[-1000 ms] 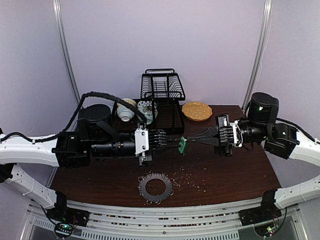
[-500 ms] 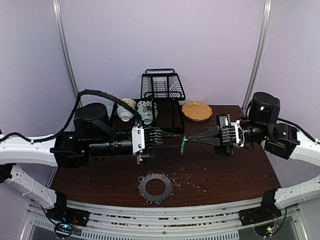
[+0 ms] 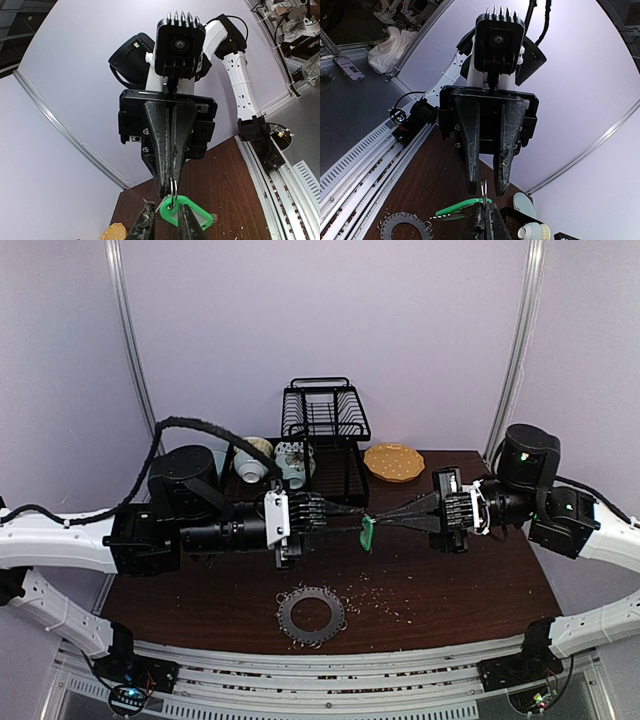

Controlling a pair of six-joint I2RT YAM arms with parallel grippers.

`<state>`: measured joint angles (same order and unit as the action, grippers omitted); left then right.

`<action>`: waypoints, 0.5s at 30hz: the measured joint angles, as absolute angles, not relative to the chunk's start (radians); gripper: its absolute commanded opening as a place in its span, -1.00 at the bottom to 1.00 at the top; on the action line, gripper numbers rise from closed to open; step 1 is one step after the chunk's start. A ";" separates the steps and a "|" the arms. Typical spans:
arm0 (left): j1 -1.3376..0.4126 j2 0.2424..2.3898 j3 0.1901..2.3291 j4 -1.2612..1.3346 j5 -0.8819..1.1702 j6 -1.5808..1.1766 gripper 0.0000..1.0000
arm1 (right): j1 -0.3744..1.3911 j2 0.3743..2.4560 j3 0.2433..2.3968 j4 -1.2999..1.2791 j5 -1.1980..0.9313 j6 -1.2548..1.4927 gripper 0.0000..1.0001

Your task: Put the keys on the keyring

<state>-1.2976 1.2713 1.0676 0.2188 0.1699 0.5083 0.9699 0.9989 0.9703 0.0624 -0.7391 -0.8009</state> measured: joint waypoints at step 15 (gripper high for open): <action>-1.298 1.285 1.068 0.231 0.183 0.526 -0.75 | 0.970 0.999 0.970 0.063 -0.744 -0.801 -1.00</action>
<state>-1.2976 1.2846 1.0676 0.2314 0.1833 0.5259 0.9699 0.9989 0.9703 0.0631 -0.7437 -0.8009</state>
